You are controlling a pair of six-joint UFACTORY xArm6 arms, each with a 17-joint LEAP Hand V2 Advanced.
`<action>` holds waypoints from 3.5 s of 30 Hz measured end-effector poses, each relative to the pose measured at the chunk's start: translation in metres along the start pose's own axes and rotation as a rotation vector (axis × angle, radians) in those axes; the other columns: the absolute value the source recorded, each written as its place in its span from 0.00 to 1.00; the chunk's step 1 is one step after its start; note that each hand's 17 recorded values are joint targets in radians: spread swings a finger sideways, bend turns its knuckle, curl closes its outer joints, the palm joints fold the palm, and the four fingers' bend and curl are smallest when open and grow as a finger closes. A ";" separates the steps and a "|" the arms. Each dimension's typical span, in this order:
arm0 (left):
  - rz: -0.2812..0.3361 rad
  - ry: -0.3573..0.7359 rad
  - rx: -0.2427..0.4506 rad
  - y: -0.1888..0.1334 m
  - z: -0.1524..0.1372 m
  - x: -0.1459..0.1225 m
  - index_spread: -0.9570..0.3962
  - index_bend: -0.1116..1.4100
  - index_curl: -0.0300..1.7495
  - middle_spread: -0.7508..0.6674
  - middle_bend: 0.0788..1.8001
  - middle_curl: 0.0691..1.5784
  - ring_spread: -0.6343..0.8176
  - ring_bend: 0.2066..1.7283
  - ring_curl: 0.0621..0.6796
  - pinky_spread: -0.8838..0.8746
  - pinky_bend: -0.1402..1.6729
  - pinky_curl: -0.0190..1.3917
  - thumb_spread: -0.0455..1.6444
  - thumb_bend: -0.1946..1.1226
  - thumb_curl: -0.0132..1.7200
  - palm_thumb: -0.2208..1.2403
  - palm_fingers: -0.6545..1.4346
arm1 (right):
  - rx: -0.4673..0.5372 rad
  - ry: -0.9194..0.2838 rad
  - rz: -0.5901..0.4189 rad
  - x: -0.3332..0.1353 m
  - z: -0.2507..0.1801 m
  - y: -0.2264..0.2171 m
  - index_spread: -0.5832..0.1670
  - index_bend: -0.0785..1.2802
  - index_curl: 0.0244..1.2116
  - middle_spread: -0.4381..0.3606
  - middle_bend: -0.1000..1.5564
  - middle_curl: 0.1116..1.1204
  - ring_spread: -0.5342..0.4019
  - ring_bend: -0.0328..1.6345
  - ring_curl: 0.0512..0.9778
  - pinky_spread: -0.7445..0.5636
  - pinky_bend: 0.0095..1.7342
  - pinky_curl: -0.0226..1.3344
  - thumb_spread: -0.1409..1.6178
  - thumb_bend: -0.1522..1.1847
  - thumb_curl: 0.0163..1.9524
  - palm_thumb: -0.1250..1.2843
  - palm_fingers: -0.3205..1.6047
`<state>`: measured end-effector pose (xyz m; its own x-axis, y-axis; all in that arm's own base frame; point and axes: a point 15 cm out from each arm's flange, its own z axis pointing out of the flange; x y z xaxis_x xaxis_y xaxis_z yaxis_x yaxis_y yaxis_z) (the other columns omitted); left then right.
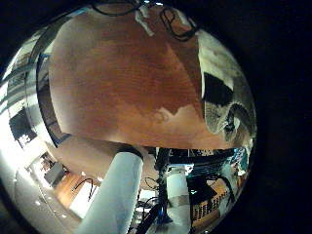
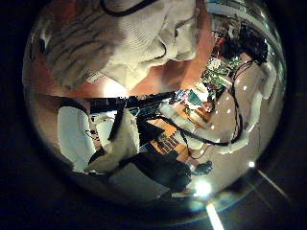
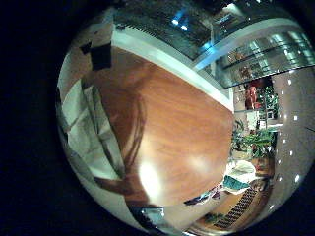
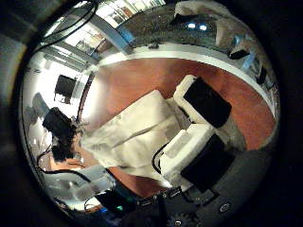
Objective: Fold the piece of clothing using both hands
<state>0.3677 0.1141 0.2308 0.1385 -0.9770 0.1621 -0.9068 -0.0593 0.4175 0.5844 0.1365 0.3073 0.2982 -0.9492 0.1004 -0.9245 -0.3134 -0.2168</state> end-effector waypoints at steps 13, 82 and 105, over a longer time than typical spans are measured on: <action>0.005 -0.025 0.096 0.013 -0.035 0.003 0.68 0.19 0.30 0.71 0.05 0.21 0.58 0.39 0.44 0.66 0.29 0.49 0.73 0.13 0.21 0.41 0.31 | -0.313 -0.031 -0.197 -0.027 0.053 0.075 0.20 0.28 0.39 0.23 0.38 0.32 0.51 0.48 0.30 0.79 0.32 0.39 0.88 0.09 0.16 0.41 0.16; 0.425 -0.140 -0.035 -0.043 0.088 0.203 0.67 0.20 0.23 0.69 0.05 0.14 0.68 0.32 0.27 0.76 0.29 0.27 0.75 0.14 0.20 0.44 0.34 | -0.476 -0.076 -0.106 0.100 0.096 0.238 0.26 0.17 0.18 0.48 0.18 0.21 0.70 0.27 0.24 0.83 0.24 0.27 0.73 0.10 0.15 0.36 0.18; 0.439 -0.137 -0.038 -0.051 0.074 0.198 0.67 0.20 0.23 0.69 0.05 0.13 0.68 0.31 0.26 0.77 0.29 0.26 0.75 0.14 0.20 0.44 0.34 | -0.587 0.061 -0.138 0.097 0.152 0.227 0.32 0.17 0.17 0.34 0.36 0.33 0.31 0.55 0.36 0.39 0.41 0.28 0.68 0.11 0.20 0.59 0.69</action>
<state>0.4117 -0.0911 0.1752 -0.3114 -0.9263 0.2122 -0.8522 0.3710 0.3688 0.4400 -0.0310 0.1200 0.4264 -0.8923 0.1482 -0.8600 -0.3492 0.3722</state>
